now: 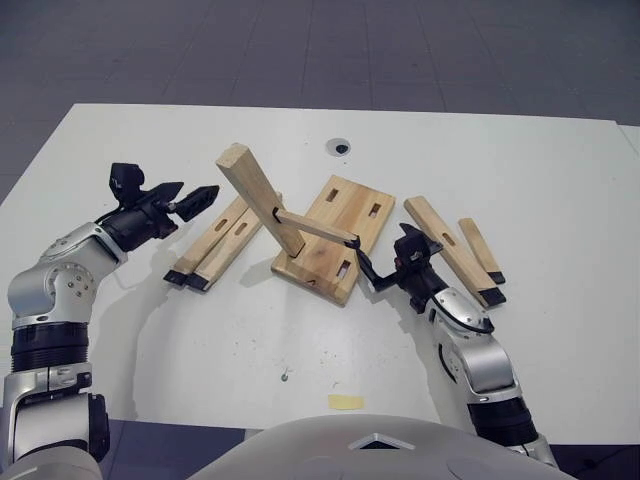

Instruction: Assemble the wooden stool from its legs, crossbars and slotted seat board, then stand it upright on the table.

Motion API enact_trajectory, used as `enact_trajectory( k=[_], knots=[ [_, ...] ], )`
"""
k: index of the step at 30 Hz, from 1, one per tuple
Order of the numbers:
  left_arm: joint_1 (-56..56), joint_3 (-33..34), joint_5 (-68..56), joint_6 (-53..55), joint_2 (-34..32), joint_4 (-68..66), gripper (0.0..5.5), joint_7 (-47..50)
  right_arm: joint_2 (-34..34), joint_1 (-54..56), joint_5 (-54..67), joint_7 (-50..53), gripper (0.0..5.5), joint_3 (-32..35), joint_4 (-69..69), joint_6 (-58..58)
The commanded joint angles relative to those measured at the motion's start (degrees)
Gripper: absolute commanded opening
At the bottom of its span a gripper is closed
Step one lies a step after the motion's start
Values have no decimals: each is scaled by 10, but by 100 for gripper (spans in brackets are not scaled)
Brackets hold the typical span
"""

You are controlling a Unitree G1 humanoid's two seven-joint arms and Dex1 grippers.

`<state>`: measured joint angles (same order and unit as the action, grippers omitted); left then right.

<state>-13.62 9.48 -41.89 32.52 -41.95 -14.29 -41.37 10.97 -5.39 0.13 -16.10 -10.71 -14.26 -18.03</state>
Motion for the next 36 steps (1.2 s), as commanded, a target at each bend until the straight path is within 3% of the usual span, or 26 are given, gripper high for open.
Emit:
enact_trajectory(
  k=[1, 11, 20, 27, 36],
  knots=[
    [6, -29, 62, -15, -24, -36, 538, -63, 2, 2, 2, -2, 540, 4, -1, -6],
    [2, -69, 198, -97, -22, -131, 538, -111, -1, 5, 3, 2, 540, 7, -5, -9],
    [-46, -46, 245, -154, -40, -217, 538, -114, -3, 6, -1, 4, 540, 0, -6, -8],
    [-69, -67, 275, -168, -36, -243, 538, -164, -11, 6, -4, 12, 540, -5, 0, -3],
    [-59, -100, 319, -199, -46, -271, 386, -217, -18, 5, -4, 16, 540, -5, 4, -2]
  ],
)
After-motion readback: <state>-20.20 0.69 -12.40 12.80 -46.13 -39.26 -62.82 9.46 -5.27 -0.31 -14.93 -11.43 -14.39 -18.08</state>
